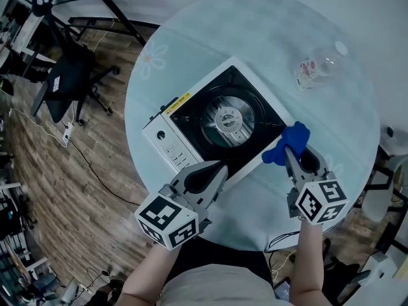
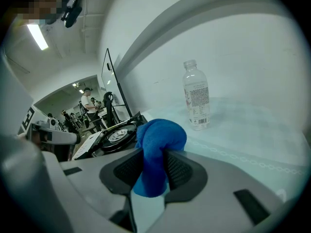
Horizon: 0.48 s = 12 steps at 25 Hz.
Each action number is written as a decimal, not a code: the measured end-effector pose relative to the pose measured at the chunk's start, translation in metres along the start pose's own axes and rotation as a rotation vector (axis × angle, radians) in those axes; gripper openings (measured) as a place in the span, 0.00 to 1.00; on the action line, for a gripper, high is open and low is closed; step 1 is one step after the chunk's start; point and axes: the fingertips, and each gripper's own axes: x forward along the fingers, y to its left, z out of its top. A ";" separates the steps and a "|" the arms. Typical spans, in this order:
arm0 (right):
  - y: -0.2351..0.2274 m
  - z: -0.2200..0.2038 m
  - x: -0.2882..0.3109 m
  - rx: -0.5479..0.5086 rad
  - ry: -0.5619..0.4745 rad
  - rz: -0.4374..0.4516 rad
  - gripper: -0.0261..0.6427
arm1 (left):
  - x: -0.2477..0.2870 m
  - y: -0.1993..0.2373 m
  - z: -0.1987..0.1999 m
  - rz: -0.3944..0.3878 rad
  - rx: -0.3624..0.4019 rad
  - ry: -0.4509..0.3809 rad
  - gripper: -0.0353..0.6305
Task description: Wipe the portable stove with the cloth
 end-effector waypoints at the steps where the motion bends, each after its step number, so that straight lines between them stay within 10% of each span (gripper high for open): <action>1: 0.001 0.000 0.000 -0.005 0.001 -0.004 0.25 | -0.001 0.001 -0.001 0.000 0.000 0.003 0.10; 12: 0.024 -0.010 -0.003 -0.052 0.016 -0.037 0.25 | -0.015 0.005 -0.009 -0.049 -0.015 0.022 0.10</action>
